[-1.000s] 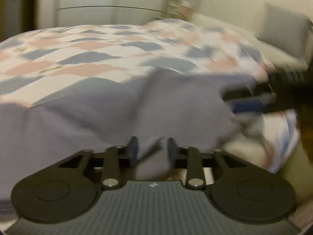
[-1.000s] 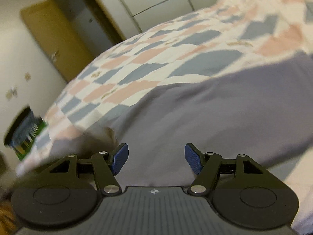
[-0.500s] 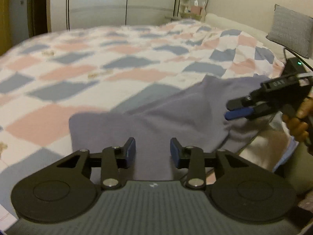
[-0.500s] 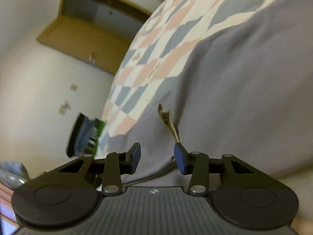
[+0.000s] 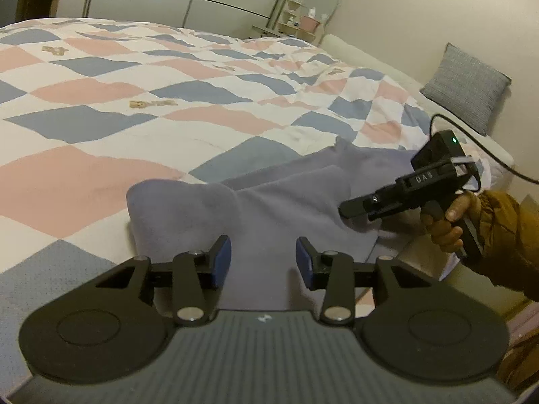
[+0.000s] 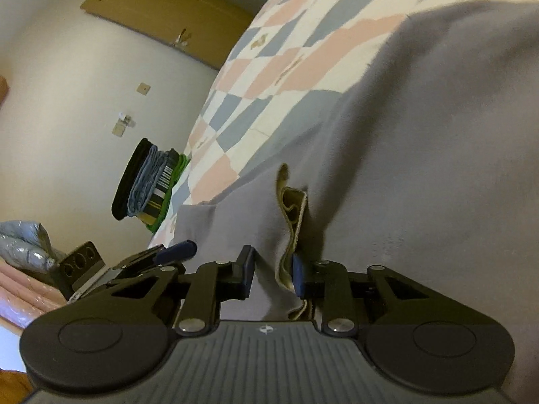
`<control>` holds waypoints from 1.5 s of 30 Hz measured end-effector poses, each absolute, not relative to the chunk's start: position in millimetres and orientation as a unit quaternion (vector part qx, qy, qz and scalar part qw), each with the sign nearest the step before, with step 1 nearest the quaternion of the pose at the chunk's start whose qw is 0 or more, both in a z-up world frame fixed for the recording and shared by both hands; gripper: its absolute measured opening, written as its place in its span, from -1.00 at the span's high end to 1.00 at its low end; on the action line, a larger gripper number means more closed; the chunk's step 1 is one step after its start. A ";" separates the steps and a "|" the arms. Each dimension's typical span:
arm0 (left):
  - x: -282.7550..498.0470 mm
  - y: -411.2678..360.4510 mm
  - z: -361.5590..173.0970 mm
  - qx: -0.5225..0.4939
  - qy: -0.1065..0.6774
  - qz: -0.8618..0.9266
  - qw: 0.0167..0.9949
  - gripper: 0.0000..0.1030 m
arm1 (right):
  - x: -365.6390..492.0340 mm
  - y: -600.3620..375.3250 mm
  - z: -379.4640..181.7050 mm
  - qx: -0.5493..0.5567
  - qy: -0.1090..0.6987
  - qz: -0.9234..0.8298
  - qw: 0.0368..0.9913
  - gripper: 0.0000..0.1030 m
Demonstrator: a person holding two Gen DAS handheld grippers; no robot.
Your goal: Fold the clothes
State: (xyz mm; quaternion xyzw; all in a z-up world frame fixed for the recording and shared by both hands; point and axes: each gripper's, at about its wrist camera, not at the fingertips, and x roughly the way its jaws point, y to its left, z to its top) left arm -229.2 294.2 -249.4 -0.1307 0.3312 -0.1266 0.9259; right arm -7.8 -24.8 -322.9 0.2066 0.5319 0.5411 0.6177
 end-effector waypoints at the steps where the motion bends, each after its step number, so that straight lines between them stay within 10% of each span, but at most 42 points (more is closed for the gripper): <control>1: -229.2 293.3 -247.9 -0.128 0.329 -0.126 0.927 0.27 | -8.3 -23.9 -323.1 0.208 0.532 0.541 0.618 0.46; 9: -232.4 284.7 -226.6 -0.068 0.331 -0.125 0.933 0.23 | -14.4 -19.4 -307.5 0.183 0.510 0.536 0.648 0.86; 45: -151.2 193.9 -234.9 0.166 0.424 -0.228 0.861 0.14 | 37.3 -200.2 -280.8 0.174 0.501 0.385 0.755 0.86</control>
